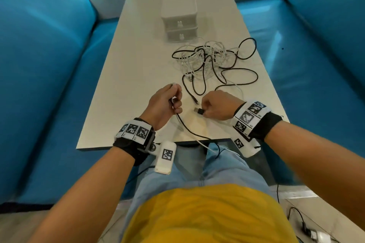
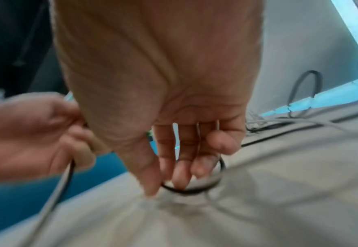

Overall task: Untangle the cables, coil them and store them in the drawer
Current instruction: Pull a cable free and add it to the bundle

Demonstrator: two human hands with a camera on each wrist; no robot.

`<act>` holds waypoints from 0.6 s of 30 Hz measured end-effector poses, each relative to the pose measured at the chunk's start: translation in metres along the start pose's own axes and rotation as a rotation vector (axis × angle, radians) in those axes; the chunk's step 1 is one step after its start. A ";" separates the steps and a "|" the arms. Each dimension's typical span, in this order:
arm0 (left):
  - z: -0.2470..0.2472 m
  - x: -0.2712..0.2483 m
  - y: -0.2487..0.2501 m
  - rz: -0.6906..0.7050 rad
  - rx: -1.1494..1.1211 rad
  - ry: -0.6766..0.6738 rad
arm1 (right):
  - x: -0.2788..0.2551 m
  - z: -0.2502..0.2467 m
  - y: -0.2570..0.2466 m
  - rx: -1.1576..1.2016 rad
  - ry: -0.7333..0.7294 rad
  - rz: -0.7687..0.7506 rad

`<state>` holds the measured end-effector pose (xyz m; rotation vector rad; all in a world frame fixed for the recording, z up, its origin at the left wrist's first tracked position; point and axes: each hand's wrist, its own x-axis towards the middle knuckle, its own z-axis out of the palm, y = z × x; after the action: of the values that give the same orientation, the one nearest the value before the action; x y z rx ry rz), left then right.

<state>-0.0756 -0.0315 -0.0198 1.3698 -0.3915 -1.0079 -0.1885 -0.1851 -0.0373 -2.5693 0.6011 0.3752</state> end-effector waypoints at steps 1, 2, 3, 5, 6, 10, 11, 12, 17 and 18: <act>0.000 0.001 -0.002 0.005 -0.011 0.007 | -0.002 -0.004 0.002 0.088 0.039 0.001; 0.001 0.001 -0.003 0.012 -0.014 0.012 | -0.005 -0.010 0.003 0.220 0.094 0.003; 0.002 0.001 -0.004 0.020 -0.009 0.016 | -0.009 -0.016 0.003 0.377 0.149 0.003; 0.008 0.002 -0.006 0.039 0.010 0.012 | -0.019 -0.027 -0.002 0.661 0.229 -0.034; 0.012 0.002 -0.007 0.049 0.010 0.009 | -0.024 -0.030 -0.006 0.756 0.244 -0.067; 0.028 0.005 -0.006 0.042 -0.154 -0.018 | -0.031 -0.033 -0.018 0.898 0.246 -0.158; 0.030 0.006 -0.005 0.027 -0.220 -0.022 | -0.030 -0.032 -0.019 0.915 0.259 -0.154; 0.032 0.007 -0.005 0.019 -0.276 -0.026 | -0.030 -0.032 -0.020 0.923 0.271 -0.150; 0.040 0.010 -0.007 0.064 -0.293 0.009 | -0.029 -0.027 -0.024 0.949 0.268 -0.134; 0.042 0.010 -0.008 0.071 -0.251 0.020 | -0.030 -0.026 -0.025 0.939 0.268 -0.138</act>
<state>-0.1043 -0.0641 -0.0208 1.1313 -0.2860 -0.9501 -0.1982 -0.1679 0.0047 -1.7327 0.5144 -0.2644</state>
